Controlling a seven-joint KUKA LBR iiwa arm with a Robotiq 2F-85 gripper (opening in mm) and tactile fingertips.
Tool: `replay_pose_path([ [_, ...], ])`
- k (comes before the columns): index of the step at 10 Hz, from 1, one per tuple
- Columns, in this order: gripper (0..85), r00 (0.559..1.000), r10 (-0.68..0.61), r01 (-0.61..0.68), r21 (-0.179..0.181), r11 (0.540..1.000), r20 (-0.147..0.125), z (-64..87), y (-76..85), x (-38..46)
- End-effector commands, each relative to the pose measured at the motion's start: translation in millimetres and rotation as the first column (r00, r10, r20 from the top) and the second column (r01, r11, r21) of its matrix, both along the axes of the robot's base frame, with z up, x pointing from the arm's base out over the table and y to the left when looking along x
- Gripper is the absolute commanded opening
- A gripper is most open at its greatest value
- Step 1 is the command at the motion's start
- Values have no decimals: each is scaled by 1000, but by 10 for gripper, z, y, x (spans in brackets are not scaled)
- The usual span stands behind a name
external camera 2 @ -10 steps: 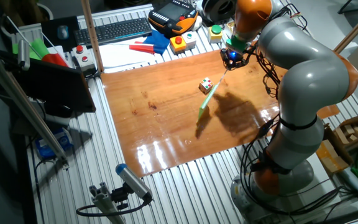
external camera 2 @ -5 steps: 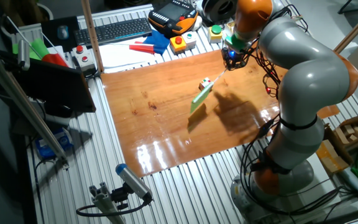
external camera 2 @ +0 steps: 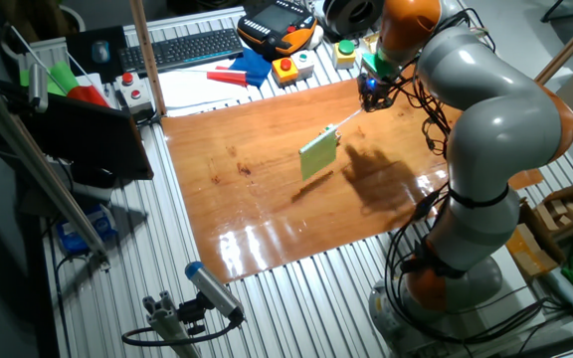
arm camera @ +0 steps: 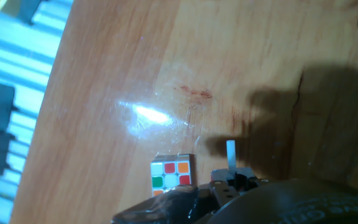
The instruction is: Wave the flag
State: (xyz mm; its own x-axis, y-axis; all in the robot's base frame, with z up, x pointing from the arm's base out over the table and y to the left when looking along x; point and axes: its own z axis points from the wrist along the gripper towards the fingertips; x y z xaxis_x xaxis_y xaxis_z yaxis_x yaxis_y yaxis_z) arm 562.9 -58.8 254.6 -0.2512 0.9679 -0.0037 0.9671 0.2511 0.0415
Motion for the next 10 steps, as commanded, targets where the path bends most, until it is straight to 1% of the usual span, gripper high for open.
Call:
replay_pose_path([
  [1, 7, 724, -689, 689, 7, 724, 0, 0, 7, -3],
  [4, 7, 612, -791, 790, 27, 612, 12, 6, 5, -2],
  [5, 7, 546, -837, 837, 30, 547, 27, 8, 2, 0],
  [7, 7, 402, -914, 915, 23, 404, 60, 45, -7, -18],
  [8, 7, 306, -950, 951, 33, 309, 62, 71, -26, 1],
  [9, 7, 250, -967, 967, 40, 252, 51, 75, -29, -6],
  [10, 7, 204, -978, 978, 31, 205, 45, 80, -28, -13],
])
